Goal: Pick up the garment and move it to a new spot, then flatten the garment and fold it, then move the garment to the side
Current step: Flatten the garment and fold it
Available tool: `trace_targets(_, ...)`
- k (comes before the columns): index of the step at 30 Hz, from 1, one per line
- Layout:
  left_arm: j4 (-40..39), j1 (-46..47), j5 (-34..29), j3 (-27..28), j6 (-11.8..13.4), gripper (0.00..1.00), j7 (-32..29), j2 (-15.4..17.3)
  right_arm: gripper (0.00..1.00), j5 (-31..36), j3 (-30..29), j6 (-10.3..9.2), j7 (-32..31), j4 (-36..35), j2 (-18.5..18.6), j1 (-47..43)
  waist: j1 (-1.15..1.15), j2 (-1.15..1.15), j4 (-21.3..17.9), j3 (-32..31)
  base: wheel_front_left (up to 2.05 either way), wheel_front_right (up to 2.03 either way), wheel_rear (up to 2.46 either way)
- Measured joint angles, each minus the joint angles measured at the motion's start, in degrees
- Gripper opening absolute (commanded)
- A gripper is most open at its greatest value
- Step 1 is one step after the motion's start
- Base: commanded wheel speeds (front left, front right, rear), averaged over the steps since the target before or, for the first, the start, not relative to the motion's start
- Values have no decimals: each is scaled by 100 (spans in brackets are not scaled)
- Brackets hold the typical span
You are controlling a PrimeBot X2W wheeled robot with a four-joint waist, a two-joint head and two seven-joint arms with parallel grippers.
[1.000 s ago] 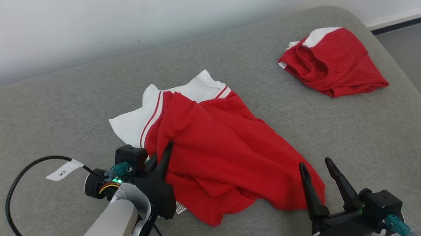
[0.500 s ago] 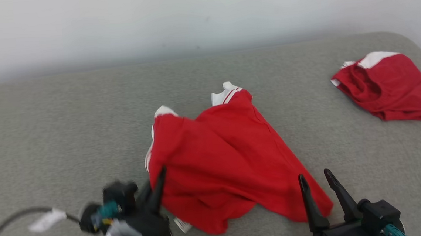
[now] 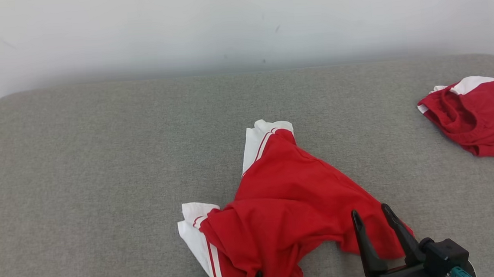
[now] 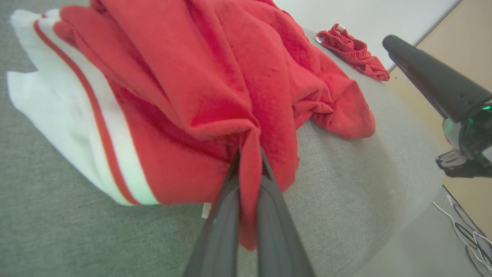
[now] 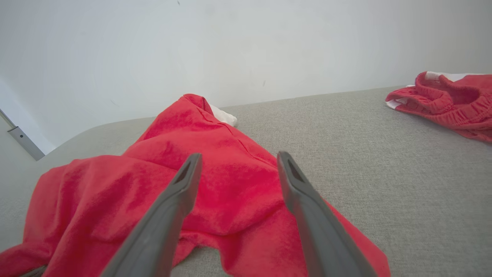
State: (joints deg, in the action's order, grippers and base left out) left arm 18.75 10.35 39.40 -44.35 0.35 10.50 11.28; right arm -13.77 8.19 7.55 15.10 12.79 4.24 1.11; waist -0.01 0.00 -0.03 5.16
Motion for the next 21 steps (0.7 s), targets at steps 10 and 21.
trace_targets(10,-767,180,-90,464,365,100,78,470,100,-15,-111,0,0,12,-2,-20,0,0,-133,-35,0,0,0)
trace_targets(21,-1018,545,94,1137,623,100,-264,1168,100,-42,-68,0,1,113,-52,12,1,0,-369,-12,0,0,0)
